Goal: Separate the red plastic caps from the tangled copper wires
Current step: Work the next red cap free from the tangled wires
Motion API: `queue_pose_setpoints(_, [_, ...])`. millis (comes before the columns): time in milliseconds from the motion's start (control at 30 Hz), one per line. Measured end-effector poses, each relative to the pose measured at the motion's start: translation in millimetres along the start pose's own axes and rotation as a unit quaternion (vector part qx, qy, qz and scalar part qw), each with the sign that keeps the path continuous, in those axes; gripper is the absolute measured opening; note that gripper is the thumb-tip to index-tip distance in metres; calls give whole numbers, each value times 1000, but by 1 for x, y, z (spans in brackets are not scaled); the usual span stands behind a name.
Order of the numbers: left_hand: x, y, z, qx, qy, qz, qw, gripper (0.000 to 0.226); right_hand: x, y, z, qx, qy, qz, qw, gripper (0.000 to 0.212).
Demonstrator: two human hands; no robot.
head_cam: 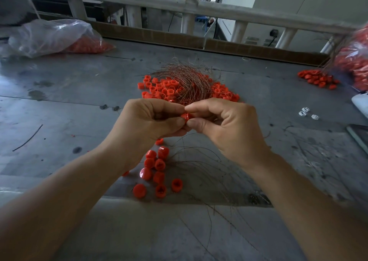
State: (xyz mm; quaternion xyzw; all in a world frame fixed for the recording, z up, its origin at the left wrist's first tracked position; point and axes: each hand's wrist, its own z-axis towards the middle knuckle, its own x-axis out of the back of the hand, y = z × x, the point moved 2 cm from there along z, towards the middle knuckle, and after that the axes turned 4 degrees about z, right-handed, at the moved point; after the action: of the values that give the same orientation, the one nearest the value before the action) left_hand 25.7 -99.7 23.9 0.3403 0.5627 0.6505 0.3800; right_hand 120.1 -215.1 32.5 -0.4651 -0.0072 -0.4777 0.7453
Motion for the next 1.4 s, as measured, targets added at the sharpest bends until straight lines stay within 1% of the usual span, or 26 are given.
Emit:
queue_pose_setpoints(100, [0,0,-1,4,-7,-8,1000,20,0,-1,0,31,-1,-25,999,23])
queue_pose_setpoints(233, [1,0,-1,15,-16,-19,1000,20,0,0,-1,35,2,-30,999,19])
queue_pose_setpoints(333, [2,1,-1,12,-16,0,1000,21,-1,1,-1,40,7,-35,999,18])
queue_pose_setpoints(433, [1,1,-3,6,-11,18,1000,21,-2,-2,-2,77,10,-68,995,18])
queue_pose_setpoints(533, [1,-1,-3,13,-23,15,1000,23,-2,-3,-3,94,11,-84,992,17])
queue_pose_setpoints(667, [3,-2,-2,22,-47,12,999,19,0,-5,-2,103,-11,-102,989,18])
queue_pose_setpoints(800, [3,-3,-3,7,-55,44,997,18,-2,-5,-2,113,-44,-142,982,14])
queue_pose_setpoints(933, [4,-3,-2,25,-63,27,997,20,-1,-5,-2,107,-34,-116,987,16])
queue_pose_setpoints(1067, [6,-2,0,64,-91,-16,994,22,1,0,0,64,-49,-37,996,21])
queue_pose_setpoints(1133, [7,-3,0,76,-92,-38,992,29,2,3,0,51,-56,-5,997,23])
queue_pose_setpoints(1233, [6,-4,0,81,-100,-41,991,39,2,4,1,37,-63,22,997,24])
queue_pose_setpoints(1333, [7,-3,-1,82,-127,-44,988,42,2,3,1,-3,-86,68,994,26])
queue_pose_setpoints(1400, [8,-3,-2,88,-155,-46,983,43,1,3,1,-35,-116,79,989,30])
